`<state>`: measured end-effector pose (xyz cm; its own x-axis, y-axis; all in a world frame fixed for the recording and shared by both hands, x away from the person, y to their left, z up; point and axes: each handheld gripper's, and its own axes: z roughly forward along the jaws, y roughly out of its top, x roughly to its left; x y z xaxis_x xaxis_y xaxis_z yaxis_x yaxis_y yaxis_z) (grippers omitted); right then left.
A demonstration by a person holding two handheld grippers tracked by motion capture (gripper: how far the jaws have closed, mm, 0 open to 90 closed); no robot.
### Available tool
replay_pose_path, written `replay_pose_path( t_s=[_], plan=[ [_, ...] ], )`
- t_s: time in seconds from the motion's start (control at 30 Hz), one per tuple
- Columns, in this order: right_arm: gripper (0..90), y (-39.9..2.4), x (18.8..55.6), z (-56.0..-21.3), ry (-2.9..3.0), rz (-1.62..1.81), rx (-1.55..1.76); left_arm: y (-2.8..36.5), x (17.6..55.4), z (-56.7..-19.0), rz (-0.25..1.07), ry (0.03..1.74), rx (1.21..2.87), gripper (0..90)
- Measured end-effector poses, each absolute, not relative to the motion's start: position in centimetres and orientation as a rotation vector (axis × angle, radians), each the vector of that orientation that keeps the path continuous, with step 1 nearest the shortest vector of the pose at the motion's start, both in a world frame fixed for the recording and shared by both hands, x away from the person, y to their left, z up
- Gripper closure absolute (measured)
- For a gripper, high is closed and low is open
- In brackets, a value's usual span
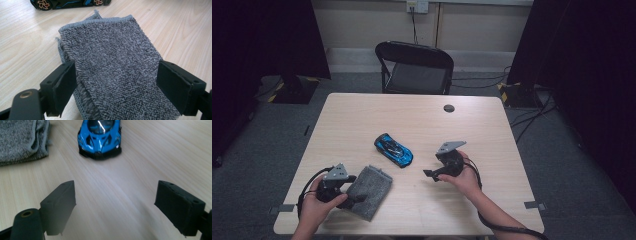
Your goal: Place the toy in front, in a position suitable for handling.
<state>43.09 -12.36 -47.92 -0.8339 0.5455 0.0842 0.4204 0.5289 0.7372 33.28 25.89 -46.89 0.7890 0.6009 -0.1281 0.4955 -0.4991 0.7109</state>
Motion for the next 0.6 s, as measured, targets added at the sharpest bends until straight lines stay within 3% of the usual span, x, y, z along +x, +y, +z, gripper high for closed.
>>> replay_pose_path(
  t_s=[0.6],
  plan=[
    [14.7, -7.6, 45.4, -47.8, 2.62, 1.198, 0.798, 25.5, 33.5, -46.7, 0.177, 0.793, 2.207, 16.4]
  ],
)
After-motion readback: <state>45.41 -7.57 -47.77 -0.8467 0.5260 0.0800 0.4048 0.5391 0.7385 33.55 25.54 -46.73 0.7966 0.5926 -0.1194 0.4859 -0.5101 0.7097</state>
